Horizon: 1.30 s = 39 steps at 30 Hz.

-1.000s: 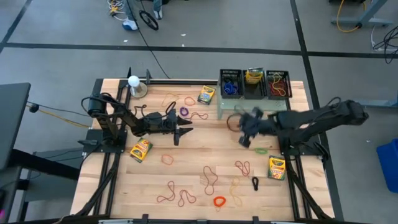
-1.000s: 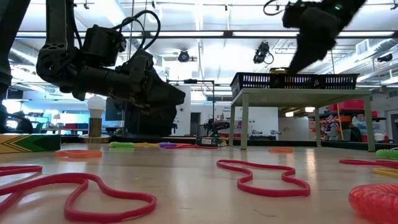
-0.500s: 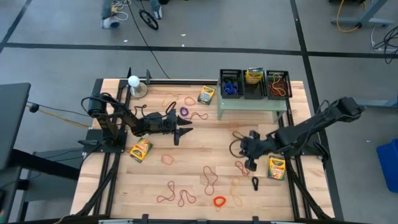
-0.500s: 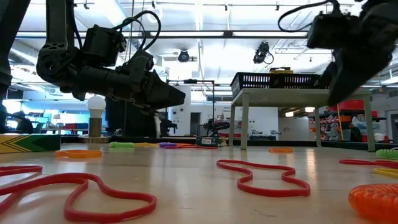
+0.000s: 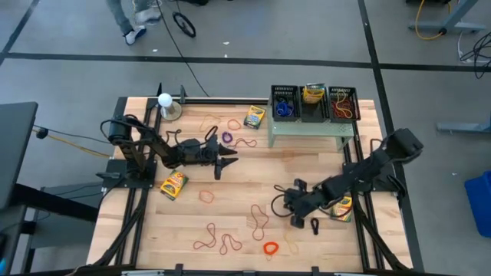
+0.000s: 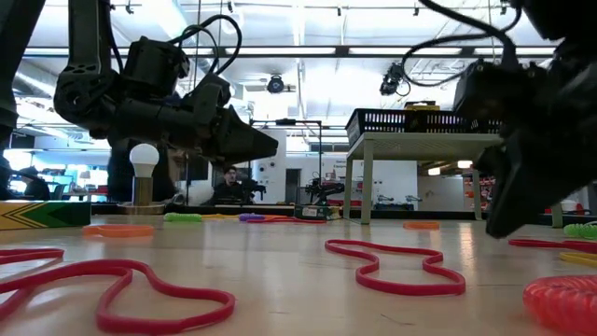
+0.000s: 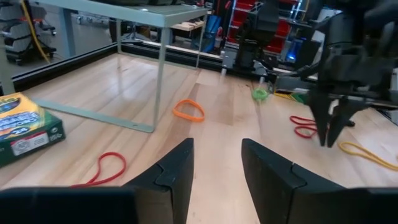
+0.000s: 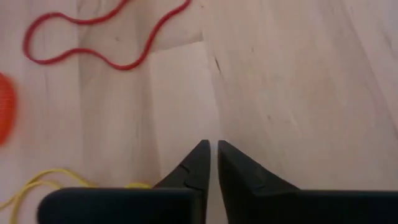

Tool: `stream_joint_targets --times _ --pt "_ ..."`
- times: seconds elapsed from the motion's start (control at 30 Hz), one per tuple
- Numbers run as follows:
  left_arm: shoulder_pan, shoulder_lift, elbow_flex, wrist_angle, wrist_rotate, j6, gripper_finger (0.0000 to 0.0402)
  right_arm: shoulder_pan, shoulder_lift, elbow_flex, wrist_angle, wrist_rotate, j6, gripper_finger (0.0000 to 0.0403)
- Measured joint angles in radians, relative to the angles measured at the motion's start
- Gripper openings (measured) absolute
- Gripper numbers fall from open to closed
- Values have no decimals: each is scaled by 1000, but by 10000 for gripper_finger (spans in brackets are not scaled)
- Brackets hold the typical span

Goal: Pick & Place Office Desk Supplies
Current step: Put the middle yellow crayon box into the middle black basket on the shelf

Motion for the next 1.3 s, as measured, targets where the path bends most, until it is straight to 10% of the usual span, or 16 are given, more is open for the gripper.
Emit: stream_joint_targets --times 0.5,0.73,0.9,1.3 --pt "-180 -101 0 -213 4 1 129 -74 20 0 62 282 -246 104" --pt "-350 -353 0 -731 -31 -230 86 -239 20 -80 486 150 -527 9" --pt "-522 -487 47 -1178 -39 -495 68 -286 20 -137 771 100 -628 20" --pt "-789 -462 459 -2235 -70 -721 100 -283 19 -148 777 70 -645 12"
